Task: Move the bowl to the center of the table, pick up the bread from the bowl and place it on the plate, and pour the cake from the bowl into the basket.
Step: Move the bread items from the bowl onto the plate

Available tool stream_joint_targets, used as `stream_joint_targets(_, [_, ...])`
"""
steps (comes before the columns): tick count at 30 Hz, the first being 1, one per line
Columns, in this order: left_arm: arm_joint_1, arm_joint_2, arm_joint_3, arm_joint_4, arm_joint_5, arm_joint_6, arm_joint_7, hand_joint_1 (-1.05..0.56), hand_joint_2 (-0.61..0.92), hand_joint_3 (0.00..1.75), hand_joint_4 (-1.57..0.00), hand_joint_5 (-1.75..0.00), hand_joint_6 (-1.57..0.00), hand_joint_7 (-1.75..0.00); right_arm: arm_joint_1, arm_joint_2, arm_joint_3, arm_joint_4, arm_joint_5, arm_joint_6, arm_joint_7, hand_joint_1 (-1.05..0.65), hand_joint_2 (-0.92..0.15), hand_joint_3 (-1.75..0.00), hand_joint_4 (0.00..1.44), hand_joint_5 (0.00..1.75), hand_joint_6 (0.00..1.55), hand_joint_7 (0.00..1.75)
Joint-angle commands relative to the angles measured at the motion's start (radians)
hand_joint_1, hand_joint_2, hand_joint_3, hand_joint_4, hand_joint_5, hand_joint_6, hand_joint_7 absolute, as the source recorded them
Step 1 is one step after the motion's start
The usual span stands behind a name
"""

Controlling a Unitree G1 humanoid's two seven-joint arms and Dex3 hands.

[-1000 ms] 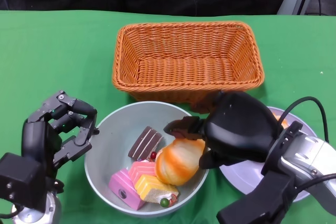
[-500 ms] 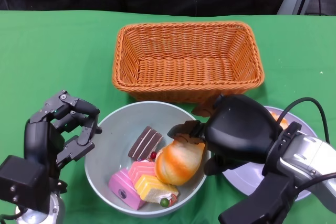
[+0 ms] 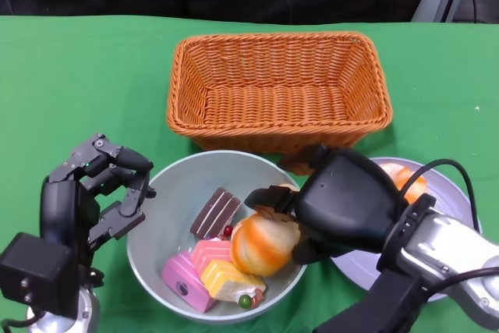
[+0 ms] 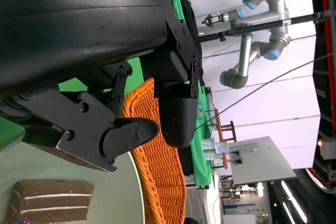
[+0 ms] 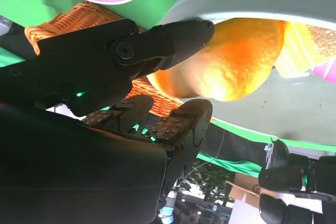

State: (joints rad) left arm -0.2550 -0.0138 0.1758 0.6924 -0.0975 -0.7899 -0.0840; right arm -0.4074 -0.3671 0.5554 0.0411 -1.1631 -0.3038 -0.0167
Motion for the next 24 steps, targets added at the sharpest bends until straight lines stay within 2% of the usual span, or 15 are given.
stream_joint_targets(1, [0.017,0.001,-0.004,-0.007,0.011,0.006,0.02,-0.06,0.69,0.8,-0.78,-1.53,-0.82,-1.25,-0.024,-0.002,0.011,0.04,-0.012,0.014,-0.022,-0.95,-0.92,-0.08,0.55,0.02,0.57,0.0])
stream_joint_targets(17, [0.024,-0.01,-0.011,-0.026,0.006,0.009,0.038,-0.04,0.69,0.81,-0.77,-1.55,-0.82,-1.26,-0.054,0.002,0.07,0.164,-0.004,0.015,-0.092,-0.94,-0.91,-0.02,0.58,0.02,0.6,0.01])
stream_joint_targets(24, [0.021,-0.008,-0.012,-0.022,0.021,0.008,0.048,-0.03,0.65,0.88,-0.77,-1.56,-0.81,-1.27,-0.053,-0.003,0.099,0.189,-0.014,0.009,-0.148,-0.92,-0.88,0.0,0.6,0.02,0.63,0.01])
